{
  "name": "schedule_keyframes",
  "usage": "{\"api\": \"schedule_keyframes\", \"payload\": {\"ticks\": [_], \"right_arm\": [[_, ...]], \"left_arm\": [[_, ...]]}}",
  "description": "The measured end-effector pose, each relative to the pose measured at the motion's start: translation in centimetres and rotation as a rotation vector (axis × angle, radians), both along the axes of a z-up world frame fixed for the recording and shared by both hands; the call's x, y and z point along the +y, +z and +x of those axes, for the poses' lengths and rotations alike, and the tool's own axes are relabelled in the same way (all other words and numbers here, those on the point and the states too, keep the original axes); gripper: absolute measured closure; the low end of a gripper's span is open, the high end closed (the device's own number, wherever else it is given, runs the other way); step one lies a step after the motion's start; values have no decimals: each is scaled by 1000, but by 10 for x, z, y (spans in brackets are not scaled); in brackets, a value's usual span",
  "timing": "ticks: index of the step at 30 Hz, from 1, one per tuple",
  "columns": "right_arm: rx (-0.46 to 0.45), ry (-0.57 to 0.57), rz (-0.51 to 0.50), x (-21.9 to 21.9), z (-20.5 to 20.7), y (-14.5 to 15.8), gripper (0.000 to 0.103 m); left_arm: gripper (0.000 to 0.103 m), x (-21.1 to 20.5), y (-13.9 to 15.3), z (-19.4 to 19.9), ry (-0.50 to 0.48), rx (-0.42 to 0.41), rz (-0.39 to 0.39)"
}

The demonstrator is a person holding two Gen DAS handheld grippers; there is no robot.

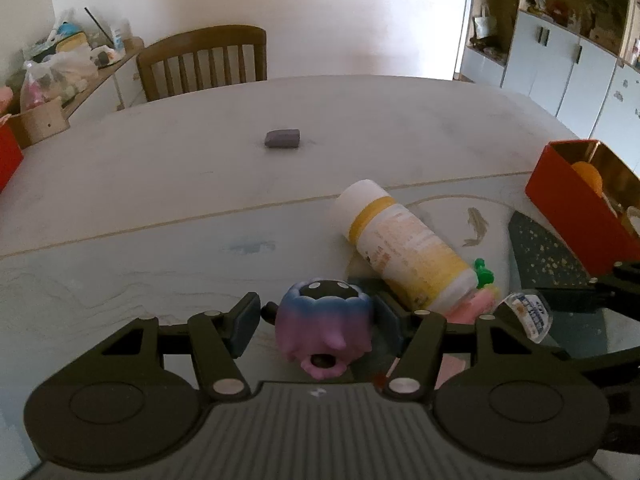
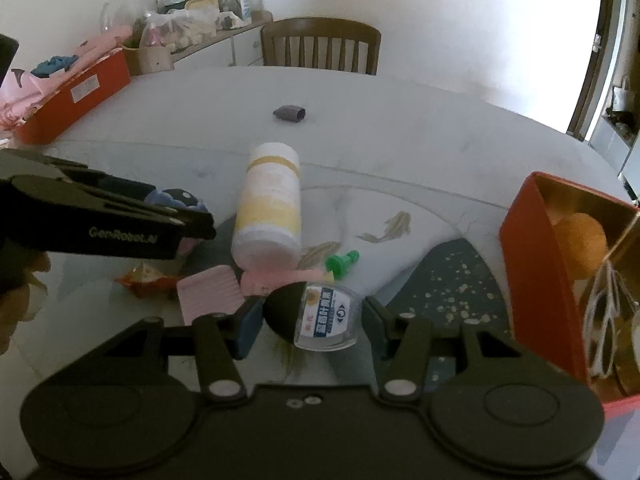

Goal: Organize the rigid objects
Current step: 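Close the left tool on the pink squishy toy while the right tool grasps the small labelled bottle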

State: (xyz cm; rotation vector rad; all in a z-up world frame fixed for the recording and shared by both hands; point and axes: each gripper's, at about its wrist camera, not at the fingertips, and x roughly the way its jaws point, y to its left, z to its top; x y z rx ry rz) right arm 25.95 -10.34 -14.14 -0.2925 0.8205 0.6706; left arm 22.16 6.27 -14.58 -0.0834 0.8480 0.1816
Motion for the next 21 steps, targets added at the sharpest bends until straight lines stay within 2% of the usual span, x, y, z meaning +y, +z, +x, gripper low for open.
{"api": "schedule_keyframes", "payload": {"ticks": [12, 21], "right_arm": [[-5, -65, 85, -25, -13, 42, 49], [-33, -150, 143, -58, -20, 81, 49]], "left_arm": [[41, 2, 42, -24, 2, -58, -37], [41, -16, 81, -41, -63, -100, -62]]}}
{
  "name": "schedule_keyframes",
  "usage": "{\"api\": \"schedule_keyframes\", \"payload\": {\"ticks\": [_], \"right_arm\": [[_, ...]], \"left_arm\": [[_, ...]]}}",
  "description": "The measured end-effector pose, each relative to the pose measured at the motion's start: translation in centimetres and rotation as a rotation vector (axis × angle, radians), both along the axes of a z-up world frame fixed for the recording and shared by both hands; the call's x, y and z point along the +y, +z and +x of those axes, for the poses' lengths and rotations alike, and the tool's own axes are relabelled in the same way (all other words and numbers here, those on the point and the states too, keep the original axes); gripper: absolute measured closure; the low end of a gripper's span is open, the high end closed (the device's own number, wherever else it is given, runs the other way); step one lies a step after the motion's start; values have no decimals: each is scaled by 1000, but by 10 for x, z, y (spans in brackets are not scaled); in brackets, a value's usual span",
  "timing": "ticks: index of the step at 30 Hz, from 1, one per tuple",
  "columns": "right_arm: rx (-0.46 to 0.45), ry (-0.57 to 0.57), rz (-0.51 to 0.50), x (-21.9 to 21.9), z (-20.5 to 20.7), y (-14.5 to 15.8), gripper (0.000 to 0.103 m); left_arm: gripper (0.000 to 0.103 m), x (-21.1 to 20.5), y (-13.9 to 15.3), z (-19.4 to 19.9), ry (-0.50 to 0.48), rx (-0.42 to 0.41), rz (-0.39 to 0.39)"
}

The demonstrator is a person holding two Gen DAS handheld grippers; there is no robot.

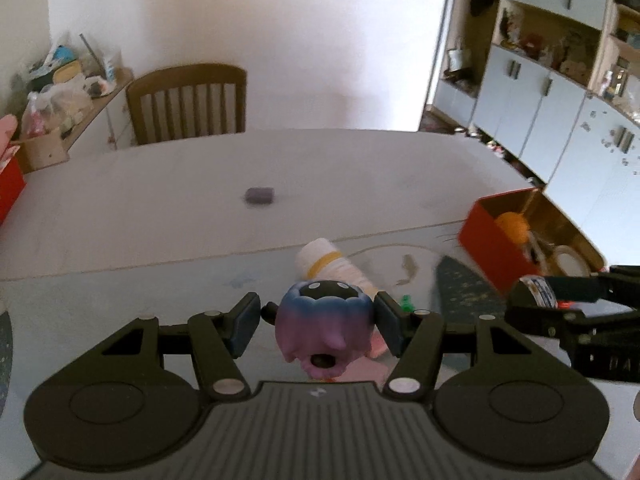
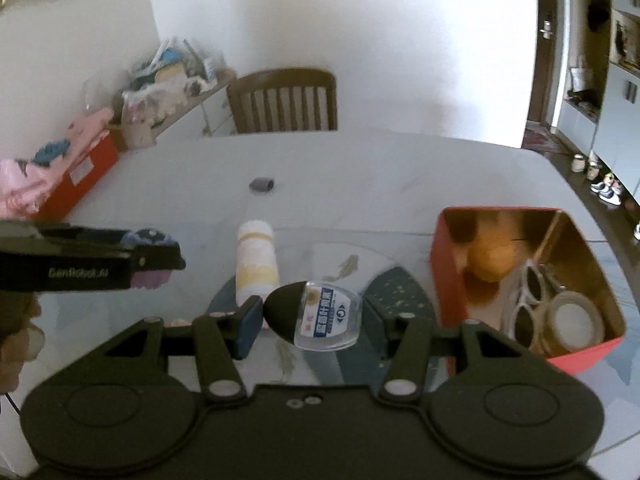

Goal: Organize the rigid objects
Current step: 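Close the left tool on the pink squishy toy while the right tool grasps the small labelled bottle, then carry squishy toy and small bottle into the red tin box and open both tools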

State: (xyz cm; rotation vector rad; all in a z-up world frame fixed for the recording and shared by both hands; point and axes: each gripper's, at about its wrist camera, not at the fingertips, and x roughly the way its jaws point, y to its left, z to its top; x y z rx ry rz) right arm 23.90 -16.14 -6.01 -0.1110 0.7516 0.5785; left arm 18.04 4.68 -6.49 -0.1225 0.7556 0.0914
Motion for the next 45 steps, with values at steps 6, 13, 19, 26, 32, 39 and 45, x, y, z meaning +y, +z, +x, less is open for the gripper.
{"api": "schedule_keyframes", "payload": {"ticks": [6, 13, 19, 26, 32, 39, 45], "right_arm": [[-52, -44, 15, -24, -1, 20, 49], [-57, -85, 35, -56, 9, 19, 49], [-54, -96, 22, -96, 27, 14, 49], [-49, -77, -28, -141, 65, 4, 49], [-35, -34, -70, -166, 105, -11, 49], [5, 67, -96, -163, 147, -30, 49], [7, 94, -117, -152, 176, -43, 49]], "left_arm": [[41, -24, 19, -3, -75, -25, -12], [41, -61, 31, 4, -157, -46, 1], [41, -106, 25, 30, -203, -26, -7], [41, -162, 15, 64, -251, -9, -6], [41, -197, 3, 98, -260, 15, -10], [41, -231, -22, 133, -246, 75, 49], [41, -244, -36, 154, -212, 111, 80]]}}
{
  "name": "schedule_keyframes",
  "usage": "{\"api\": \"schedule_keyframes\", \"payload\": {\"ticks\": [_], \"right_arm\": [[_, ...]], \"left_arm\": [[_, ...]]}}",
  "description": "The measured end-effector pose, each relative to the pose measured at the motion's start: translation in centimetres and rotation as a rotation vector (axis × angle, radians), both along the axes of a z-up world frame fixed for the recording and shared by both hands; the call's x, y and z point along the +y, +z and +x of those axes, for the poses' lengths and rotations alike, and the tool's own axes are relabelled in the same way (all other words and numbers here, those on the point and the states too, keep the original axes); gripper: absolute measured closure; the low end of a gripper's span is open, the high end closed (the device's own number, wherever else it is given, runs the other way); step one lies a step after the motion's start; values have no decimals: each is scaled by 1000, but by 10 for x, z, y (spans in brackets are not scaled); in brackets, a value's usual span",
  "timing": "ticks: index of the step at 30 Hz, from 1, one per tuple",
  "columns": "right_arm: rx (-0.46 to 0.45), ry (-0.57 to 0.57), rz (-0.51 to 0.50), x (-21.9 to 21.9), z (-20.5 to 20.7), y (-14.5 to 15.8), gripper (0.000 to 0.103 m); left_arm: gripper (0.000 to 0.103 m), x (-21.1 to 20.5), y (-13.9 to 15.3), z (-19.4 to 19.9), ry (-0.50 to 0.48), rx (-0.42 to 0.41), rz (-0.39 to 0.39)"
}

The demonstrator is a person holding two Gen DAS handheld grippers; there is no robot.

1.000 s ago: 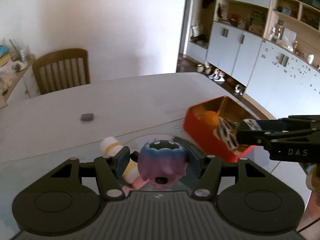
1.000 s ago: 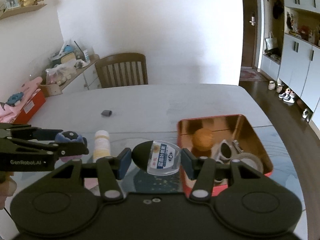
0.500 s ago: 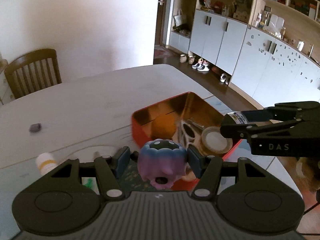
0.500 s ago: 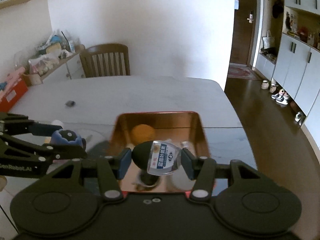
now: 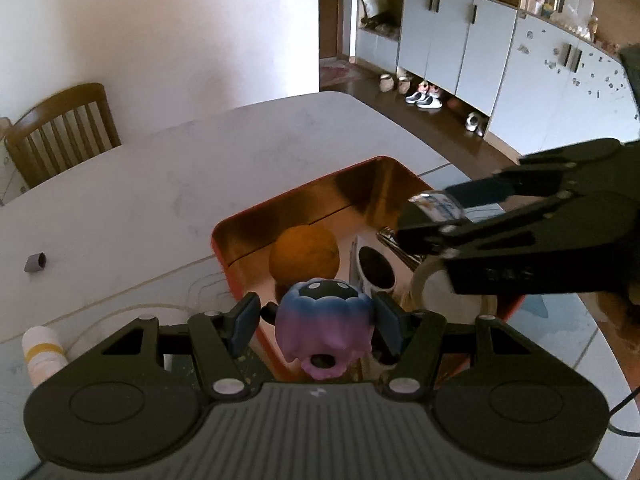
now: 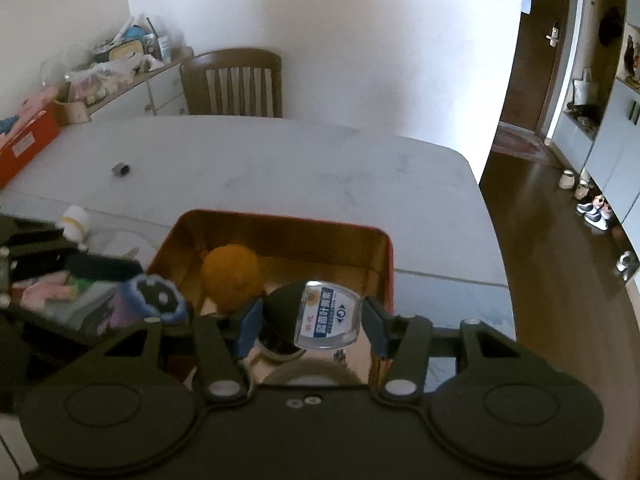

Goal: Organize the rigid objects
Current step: 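Carry squishy toy and small bottle into the red tin box and open both tools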

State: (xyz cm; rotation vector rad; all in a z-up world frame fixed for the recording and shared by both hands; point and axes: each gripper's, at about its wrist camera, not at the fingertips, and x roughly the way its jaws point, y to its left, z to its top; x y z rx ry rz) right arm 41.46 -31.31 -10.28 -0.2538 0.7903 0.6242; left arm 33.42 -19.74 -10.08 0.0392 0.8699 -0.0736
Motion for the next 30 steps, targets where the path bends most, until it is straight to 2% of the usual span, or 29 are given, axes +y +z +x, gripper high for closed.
{"api": "schedule_keyframes", "payload": {"ticks": [4, 13, 30], "right_arm": [[11, 10, -4, 7, 14, -7, 49], [45, 39, -24, 18, 35, -24, 49], [55, 66, -40, 15, 37, -24, 47]], "left_arm": [[41, -8, -8, 13, 13, 29, 26], [42, -7, -24, 30, 58, 77, 23], [42, -12, -23, 39, 74, 73, 21]]}}
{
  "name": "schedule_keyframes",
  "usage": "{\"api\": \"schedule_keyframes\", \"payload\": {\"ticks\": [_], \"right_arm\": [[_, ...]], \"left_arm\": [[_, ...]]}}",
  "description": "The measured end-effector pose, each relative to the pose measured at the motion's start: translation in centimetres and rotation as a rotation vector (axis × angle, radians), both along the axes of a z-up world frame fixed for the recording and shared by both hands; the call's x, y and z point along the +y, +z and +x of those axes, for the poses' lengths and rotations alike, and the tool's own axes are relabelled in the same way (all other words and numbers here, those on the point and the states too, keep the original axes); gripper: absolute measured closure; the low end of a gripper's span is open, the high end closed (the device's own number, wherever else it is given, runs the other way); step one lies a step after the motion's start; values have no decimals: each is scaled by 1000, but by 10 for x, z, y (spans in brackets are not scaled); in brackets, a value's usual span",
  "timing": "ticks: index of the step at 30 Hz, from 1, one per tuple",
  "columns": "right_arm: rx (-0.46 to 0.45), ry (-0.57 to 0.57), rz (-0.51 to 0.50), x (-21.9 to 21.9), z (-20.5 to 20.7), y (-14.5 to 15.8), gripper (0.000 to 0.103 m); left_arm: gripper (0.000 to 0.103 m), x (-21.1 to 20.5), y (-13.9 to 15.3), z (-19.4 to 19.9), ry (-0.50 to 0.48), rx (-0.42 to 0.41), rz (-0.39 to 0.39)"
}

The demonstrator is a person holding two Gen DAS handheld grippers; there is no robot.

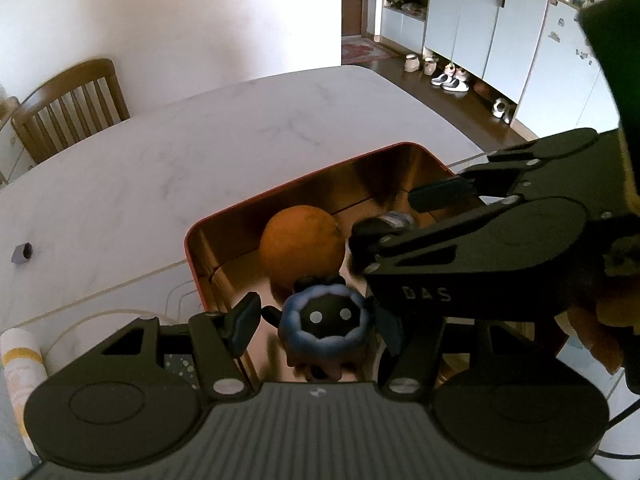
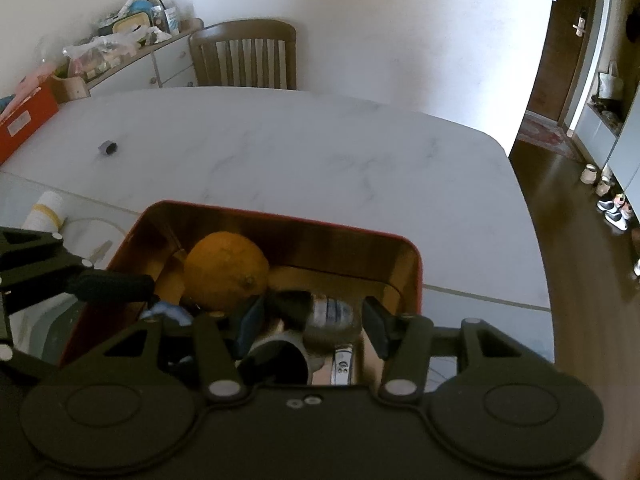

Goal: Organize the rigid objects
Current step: 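Carry squishy toy and small bottle into the red tin box and open both tools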

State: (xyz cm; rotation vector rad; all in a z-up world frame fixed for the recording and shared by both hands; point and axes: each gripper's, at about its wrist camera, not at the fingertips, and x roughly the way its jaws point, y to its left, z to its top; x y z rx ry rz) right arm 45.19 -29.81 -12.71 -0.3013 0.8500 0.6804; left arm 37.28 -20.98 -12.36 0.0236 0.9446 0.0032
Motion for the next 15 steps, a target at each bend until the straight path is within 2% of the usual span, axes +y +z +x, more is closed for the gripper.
{"api": "schedule_keyframes", "payload": {"ticks": [6, 15], "right_arm": [[2, -10, 37, -14, -9, 10, 44], [-11, -48, 80, -30, -29, 32, 40]], "left_arm": [[41, 0, 1, -3, -9, -3, -8], [42, 3, 20, -19, -26, -67, -44]]}}
